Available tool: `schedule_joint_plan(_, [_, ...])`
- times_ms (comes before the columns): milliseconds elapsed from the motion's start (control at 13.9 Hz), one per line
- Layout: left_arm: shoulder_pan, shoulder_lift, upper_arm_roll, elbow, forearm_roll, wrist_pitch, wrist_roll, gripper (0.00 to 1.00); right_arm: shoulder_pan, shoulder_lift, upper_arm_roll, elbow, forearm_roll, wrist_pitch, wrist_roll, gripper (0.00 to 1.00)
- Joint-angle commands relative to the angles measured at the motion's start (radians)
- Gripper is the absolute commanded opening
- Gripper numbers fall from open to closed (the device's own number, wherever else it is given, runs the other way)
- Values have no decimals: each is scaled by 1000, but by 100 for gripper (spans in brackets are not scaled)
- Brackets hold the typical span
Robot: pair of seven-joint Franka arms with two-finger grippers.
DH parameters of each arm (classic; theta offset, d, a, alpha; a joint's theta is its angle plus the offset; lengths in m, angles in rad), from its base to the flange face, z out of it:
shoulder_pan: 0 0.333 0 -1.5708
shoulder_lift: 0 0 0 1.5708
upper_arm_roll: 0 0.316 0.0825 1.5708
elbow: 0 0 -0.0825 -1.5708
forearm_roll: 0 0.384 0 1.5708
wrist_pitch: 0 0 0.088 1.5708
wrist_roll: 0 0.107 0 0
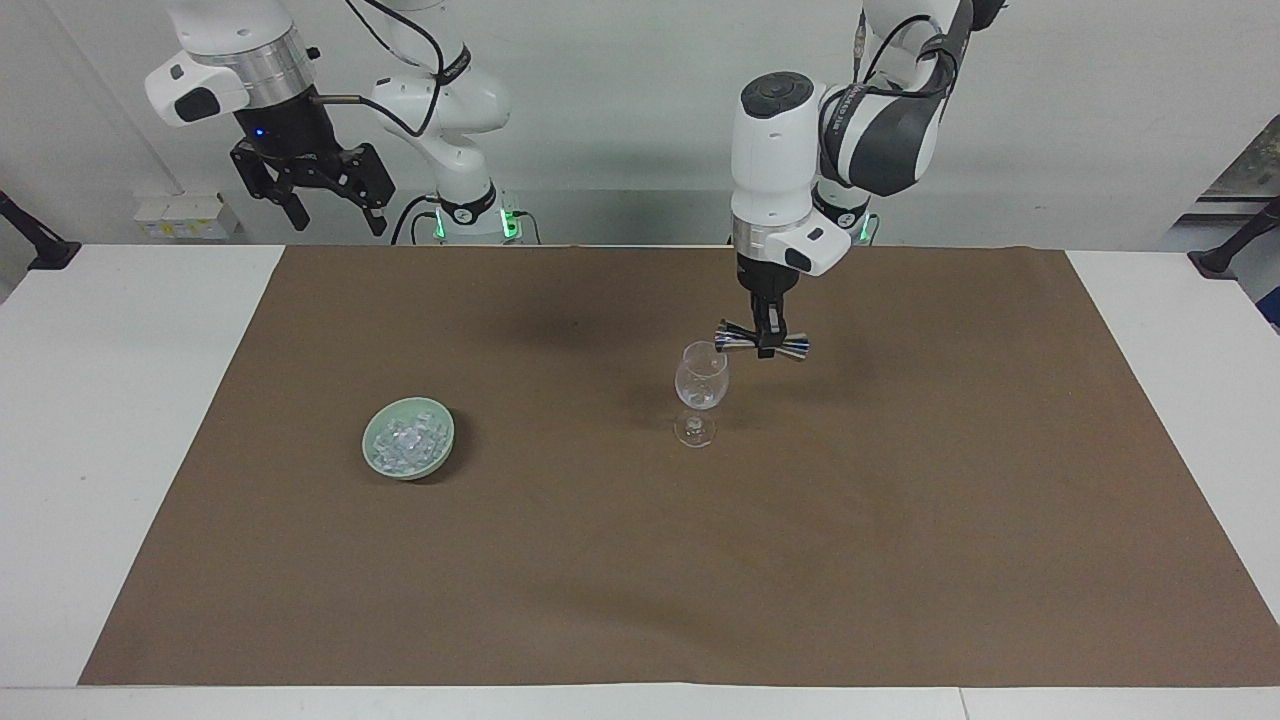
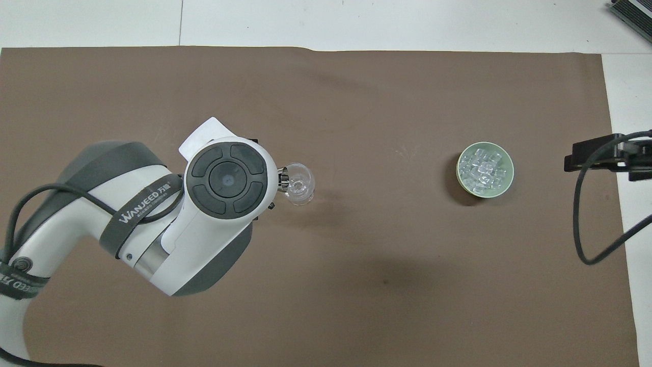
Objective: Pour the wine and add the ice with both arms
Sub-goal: 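Tilt the metal cup over the clear cup with the left gripper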
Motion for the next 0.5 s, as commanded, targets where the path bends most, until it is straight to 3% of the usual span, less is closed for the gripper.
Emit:
schedule_joint_plan(0, [-20, 23, -12, 35, 36, -45, -37, 0, -11, -18, 1, -23, 33, 23, -8, 100])
schedule_joint_plan(432, [-32, 22, -17, 44, 81, -65, -45, 0, -11, -15, 0, -23, 54, 24, -8, 100])
